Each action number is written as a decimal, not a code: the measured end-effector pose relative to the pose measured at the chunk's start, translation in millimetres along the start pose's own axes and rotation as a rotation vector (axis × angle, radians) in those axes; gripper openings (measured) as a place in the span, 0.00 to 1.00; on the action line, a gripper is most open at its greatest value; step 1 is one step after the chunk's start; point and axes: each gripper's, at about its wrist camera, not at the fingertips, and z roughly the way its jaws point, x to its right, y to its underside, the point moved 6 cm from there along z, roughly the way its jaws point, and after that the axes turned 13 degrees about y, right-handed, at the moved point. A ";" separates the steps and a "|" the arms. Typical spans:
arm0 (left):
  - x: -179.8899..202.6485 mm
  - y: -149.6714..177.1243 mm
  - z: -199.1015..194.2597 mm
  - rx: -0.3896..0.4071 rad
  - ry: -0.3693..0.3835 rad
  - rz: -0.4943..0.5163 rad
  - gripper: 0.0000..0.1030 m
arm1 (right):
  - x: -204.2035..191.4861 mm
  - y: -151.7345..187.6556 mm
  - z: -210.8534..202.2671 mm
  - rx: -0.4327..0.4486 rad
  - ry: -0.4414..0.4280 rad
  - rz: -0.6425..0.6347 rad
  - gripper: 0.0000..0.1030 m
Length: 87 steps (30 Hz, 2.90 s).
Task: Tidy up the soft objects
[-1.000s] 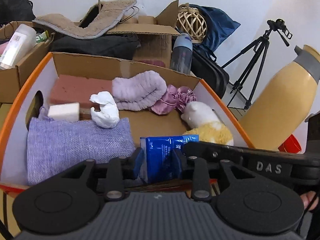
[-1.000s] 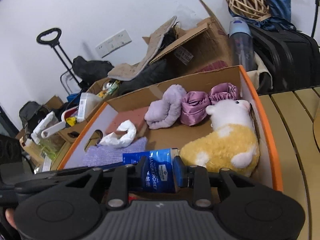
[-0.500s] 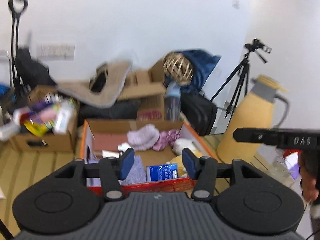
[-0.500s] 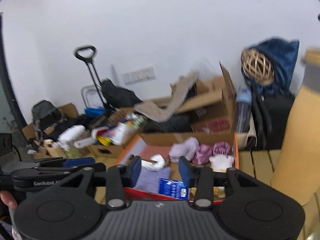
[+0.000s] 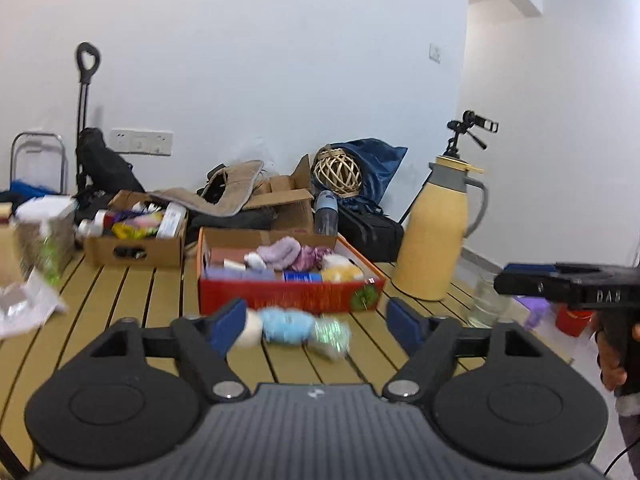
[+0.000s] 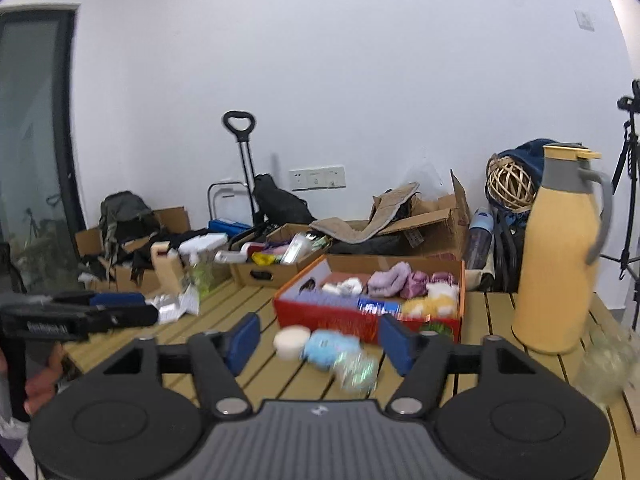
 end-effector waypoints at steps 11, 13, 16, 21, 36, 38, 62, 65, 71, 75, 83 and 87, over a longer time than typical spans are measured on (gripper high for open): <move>11.5 61.5 -50.7 0.001 -0.091 0.000 0.82 | -46.9 79.7 -65.6 -0.053 -0.028 -0.086 0.70; 11.7 61.1 -50.4 0.019 -0.077 -0.008 0.83 | -46.4 77.4 -64.9 -0.049 -0.030 -0.068 0.70; 6.2 64.1 -36.7 0.005 -0.076 -0.001 0.84 | -43.9 78.5 -50.5 -0.064 -0.020 -0.052 0.70; -35.0 62.4 15.5 -0.046 -0.109 -0.040 0.84 | -35.3 81.8 7.0 -0.127 0.001 -0.020 0.70; -149.3 53.9 223.8 -0.255 -0.167 -0.007 0.78 | -12.7 72.4 231.2 -0.230 0.108 -0.022 0.58; -159.4 55.7 235.4 -0.257 -0.144 -0.038 0.67 | -6.6 74.4 247.3 -0.241 0.114 -0.009 0.42; -80.3 45.1 90.7 -0.048 -0.161 -0.091 0.49 | 6.5 59.9 130.8 -0.081 0.113 0.132 0.19; -46.4 35.5 49.3 0.008 -0.159 -0.049 0.49 | 2.0 44.0 73.3 0.002 0.106 0.125 0.19; 8.5 17.9 -3.0 0.126 -0.130 0.000 0.50 | -5.7 24.3 -2.6 0.122 0.096 0.113 0.19; 22.4 12.9 -15.8 0.150 -0.125 0.027 0.50 | -6.4 20.9 -24.8 0.157 0.095 0.114 0.19; 25.2 -7.1 25.1 0.121 -0.087 0.098 0.51 | -1.9 7.8 0.1 0.153 0.111 0.076 0.20; 9.2 -40.0 78.8 0.090 -0.021 0.115 0.51 | 8.6 -22.7 53.1 0.128 0.118 0.015 0.20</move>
